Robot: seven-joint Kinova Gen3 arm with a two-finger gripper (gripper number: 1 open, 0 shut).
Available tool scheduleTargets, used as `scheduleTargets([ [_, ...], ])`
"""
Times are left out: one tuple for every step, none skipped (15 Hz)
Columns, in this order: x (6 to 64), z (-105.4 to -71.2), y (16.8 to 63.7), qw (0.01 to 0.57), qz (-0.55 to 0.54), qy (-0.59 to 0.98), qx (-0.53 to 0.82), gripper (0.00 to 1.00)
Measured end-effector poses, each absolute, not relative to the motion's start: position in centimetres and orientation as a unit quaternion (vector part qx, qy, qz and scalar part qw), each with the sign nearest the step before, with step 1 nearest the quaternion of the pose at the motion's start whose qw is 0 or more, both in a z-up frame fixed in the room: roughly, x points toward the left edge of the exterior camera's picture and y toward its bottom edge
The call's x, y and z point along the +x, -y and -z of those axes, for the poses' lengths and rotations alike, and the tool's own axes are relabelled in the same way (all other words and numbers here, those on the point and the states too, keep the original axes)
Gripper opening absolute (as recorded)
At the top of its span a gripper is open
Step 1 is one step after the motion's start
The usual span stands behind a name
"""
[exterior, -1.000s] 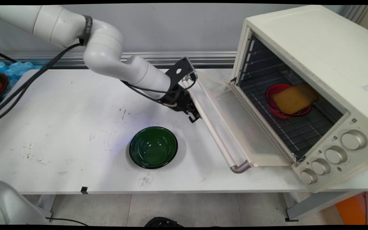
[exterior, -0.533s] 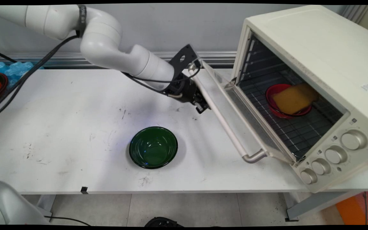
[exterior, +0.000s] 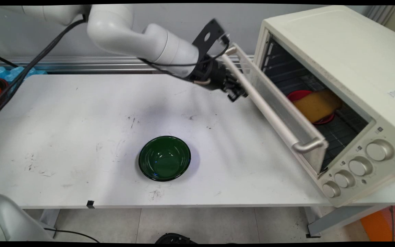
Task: Close the oven
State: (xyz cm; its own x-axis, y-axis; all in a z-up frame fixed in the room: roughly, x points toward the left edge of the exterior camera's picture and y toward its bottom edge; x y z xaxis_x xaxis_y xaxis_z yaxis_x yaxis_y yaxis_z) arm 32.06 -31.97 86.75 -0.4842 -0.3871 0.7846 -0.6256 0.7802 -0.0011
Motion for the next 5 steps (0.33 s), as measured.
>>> scheduleTargets([
  [31.7, -87.5, 32.3, 0.418, -0.149, 0.846, 0.296, 0.00],
  [31.3, -88.2, 32.6, 0.425, -0.152, 0.842, 0.294, 0.00],
  [31.0, -88.7, 32.8, 0.431, -0.155, 0.840, 0.293, 0.00],
  [30.8, -89.1, 33.0, 0.435, -0.158, 0.837, 0.292, 0.00],
  [30.7, -89.5, 33.2, 0.438, -0.160, 0.835, 0.291, 0.00],
])
